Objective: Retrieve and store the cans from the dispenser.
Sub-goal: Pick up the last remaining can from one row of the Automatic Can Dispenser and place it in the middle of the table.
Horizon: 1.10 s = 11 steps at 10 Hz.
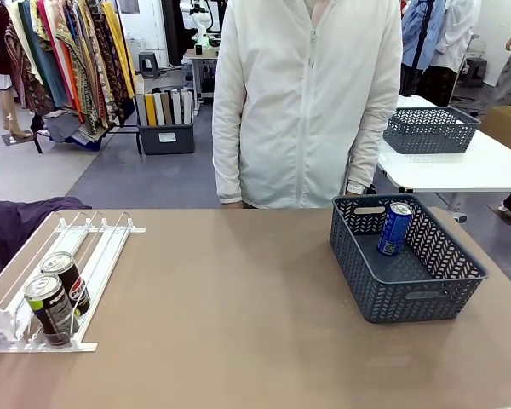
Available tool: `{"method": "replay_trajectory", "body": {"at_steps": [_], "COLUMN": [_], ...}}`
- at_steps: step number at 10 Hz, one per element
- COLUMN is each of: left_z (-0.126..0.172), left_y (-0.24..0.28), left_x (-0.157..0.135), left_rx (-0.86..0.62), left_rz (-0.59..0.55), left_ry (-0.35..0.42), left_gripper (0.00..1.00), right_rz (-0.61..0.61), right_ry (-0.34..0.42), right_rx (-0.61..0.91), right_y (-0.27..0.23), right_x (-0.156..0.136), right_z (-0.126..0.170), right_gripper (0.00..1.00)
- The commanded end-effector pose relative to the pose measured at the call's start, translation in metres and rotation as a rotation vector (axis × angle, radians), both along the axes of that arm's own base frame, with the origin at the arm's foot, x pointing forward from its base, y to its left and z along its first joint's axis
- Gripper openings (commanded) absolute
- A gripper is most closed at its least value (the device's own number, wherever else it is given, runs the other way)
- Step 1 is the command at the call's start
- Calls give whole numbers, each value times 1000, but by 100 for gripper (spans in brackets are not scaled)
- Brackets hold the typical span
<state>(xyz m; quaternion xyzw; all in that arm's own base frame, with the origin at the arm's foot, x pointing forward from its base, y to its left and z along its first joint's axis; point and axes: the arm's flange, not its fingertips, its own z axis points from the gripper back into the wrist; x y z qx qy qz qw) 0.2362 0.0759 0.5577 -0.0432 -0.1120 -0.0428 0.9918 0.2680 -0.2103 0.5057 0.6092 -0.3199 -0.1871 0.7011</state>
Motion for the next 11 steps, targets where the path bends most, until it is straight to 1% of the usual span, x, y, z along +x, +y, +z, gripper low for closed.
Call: {"method": "replay_trajectory", "body": {"at_steps": [1, 2, 3, 8, 9, 10, 11], "left_z": [1, -3, 8, 5, 9, 21, 34], "left_y": [21, 30, 12, 11, -4, -36, -77], "left_x": [-2, -4, -8, -7, 2, 16, 33], "left_rx": [-108, -159, -40, -53, -80, -112, -82], "left_rz": [7, 33, 18, 16, 56, 42, 1], "left_ry": [-99, -93, -49, -47, -25, -35, -68], "left_gripper": [0, 0, 0, 0, 0, 0, 0], "right_rz": [-10, -10, -10, -10, -10, -10, -10], "right_ry": [-29, -29, -29, -29, -29, -29, -29], "right_rx": [13, 13, 13, 13, 13, 13, 13], "right_y": [1, 1, 1, 1, 1, 1, 1], "right_x": [3, 3, 3, 3, 3, 3, 3], "right_z": [3, 3, 3, 3, 3, 3, 3], "right_gripper": [100, 100, 100, 100, 100, 100, 100]}}
